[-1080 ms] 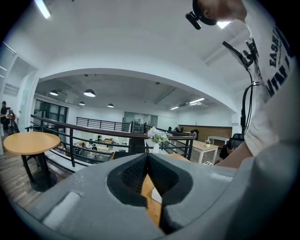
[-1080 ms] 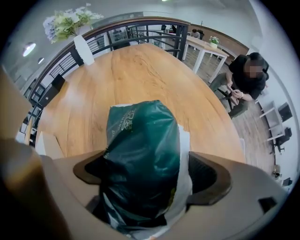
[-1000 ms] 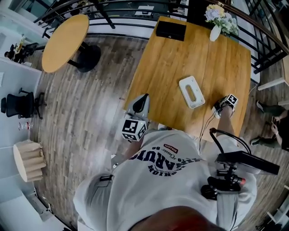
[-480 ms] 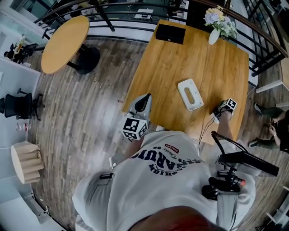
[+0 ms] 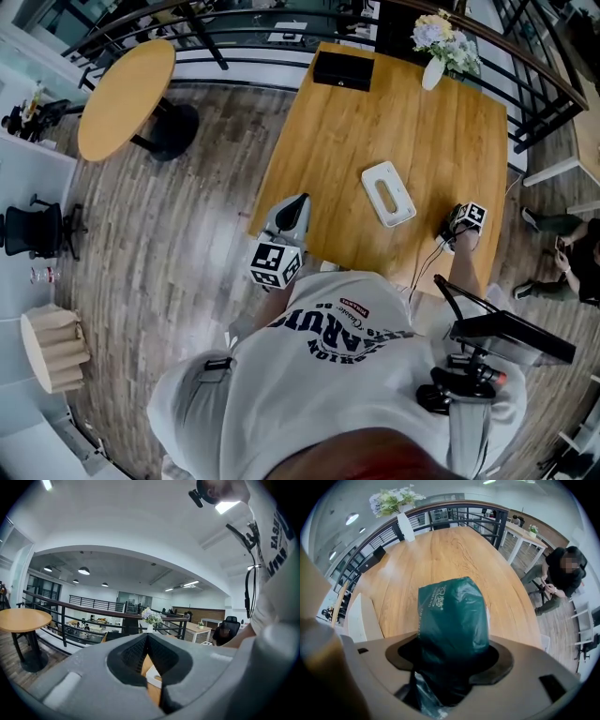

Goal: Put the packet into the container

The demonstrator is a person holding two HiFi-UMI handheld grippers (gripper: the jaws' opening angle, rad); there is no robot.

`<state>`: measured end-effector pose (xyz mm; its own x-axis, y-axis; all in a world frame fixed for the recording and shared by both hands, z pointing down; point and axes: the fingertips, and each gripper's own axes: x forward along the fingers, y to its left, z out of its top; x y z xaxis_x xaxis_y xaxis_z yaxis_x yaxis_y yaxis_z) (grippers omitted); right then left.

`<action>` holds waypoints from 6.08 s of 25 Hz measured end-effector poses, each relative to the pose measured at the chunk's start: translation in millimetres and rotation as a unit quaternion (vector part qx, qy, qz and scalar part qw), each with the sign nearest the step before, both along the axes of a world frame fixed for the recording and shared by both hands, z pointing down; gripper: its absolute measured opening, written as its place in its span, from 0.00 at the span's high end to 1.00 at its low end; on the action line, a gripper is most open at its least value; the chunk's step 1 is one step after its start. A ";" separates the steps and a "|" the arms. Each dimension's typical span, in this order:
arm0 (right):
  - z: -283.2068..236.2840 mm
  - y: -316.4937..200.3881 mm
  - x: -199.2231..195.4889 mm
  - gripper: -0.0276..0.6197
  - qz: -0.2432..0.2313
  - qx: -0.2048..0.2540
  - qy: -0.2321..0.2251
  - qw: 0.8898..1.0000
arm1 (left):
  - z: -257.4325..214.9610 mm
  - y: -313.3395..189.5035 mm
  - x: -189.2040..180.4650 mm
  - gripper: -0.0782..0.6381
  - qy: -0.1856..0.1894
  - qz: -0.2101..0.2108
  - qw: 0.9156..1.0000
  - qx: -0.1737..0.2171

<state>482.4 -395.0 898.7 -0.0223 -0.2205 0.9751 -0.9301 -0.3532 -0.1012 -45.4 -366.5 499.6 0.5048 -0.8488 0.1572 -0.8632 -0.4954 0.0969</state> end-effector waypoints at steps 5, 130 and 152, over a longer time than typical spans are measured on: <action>-33.1 -7.3 9.1 0.48 -0.025 0.041 -0.002 0.999 | 0.3 -5.6 3.1 0.89 0.002 0.006 1.000 0.001; -88.1 -115.6 -310.9 0.48 -0.532 -0.003 -0.026 0.847 | 28.4 65.3 -107.8 0.89 0.016 -0.223 0.973 -0.052; -39.7 -116.5 -313.3 0.48 -0.521 -0.041 0.006 0.852 | 43.4 87.7 -127.2 0.89 0.021 -0.250 0.966 -0.062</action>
